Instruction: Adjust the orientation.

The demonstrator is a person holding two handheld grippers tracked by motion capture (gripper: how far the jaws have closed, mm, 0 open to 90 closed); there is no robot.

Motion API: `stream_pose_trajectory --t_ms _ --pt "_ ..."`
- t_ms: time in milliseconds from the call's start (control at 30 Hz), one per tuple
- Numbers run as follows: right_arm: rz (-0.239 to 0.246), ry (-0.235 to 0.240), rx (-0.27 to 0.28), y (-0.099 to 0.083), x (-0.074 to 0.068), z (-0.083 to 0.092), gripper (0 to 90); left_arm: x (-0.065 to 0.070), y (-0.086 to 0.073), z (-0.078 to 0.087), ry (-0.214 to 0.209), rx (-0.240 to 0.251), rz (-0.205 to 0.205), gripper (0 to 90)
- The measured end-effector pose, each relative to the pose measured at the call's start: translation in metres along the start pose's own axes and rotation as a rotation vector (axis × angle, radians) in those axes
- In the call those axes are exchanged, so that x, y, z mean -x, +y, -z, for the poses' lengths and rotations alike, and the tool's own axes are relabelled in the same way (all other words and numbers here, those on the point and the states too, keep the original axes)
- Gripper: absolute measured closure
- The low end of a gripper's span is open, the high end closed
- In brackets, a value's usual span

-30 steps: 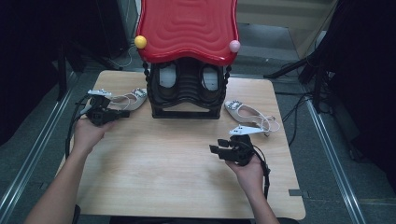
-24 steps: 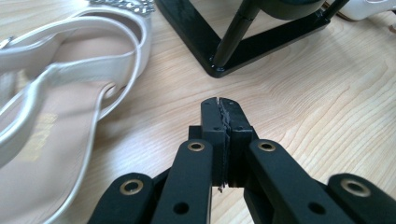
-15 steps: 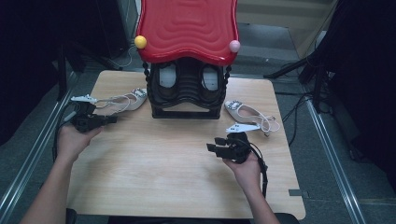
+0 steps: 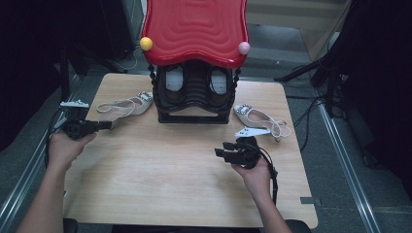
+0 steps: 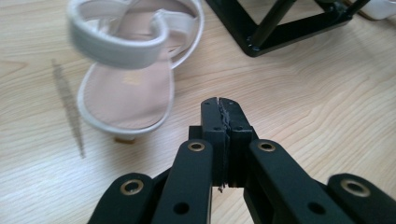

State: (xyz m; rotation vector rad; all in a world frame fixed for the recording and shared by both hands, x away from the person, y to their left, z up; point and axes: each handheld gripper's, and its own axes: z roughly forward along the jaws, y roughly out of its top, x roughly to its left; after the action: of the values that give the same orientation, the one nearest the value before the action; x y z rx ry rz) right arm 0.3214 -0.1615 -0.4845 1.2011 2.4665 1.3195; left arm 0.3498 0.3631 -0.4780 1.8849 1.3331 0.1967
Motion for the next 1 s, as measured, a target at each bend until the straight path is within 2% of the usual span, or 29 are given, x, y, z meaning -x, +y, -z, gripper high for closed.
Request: stream_pose_trajectory --t_ms 200,300,333,433,500,533,567,667,800,1000 --pt "-0.003 -0.001 -0.004 0.001 0.0 0.0 54.5 -0.012 -0.005 0.003 0.025 -0.005 0.019 90.0" --pt "-0.001 0.0 -0.006 0.0 0.0 -0.001 54.5 -0.019 -0.008 0.0 0.047 -0.023 0.025 90.0" --pt "0.002 0.001 -0.006 0.0 0.0 -0.001 54.5 -0.024 -0.01 0.0 0.026 -0.009 0.036 90.0" --pt "0.005 0.0 -0.007 0.0 -0.001 -0.001 54.6 -0.029 -0.011 0.002 0.04 0.006 0.043 90.0" --pt "0.003 -0.001 -0.009 0.0 -0.001 -0.002 54.5 -0.033 -0.013 0.004 0.022 0.001 0.055 90.0" --pt "0.004 0.0 -0.01 0.0 -0.001 -0.001 54.5 -0.033 -0.013 0.003 0.026 0.005 0.053 90.0" --pt "0.0 -0.001 -0.012 0.0 -0.001 -0.001 54.5 -0.033 -0.013 0.004 0.042 -0.011 0.047 90.0" --pt "0.001 -0.002 -0.009 0.0 -0.001 0.0 54.6 -0.035 -0.014 0.006 0.053 -0.005 0.05 90.0" --pt "-0.001 -0.001 -0.011 0.0 -0.001 -0.001 54.5 -0.042 -0.016 -0.002 0.074 -0.03 0.057 90.0" --pt "0.002 -0.003 -0.018 -0.001 -0.002 -0.002 54.5 -0.053 -0.014 -0.016 0.103 -0.041 0.062 90.0"
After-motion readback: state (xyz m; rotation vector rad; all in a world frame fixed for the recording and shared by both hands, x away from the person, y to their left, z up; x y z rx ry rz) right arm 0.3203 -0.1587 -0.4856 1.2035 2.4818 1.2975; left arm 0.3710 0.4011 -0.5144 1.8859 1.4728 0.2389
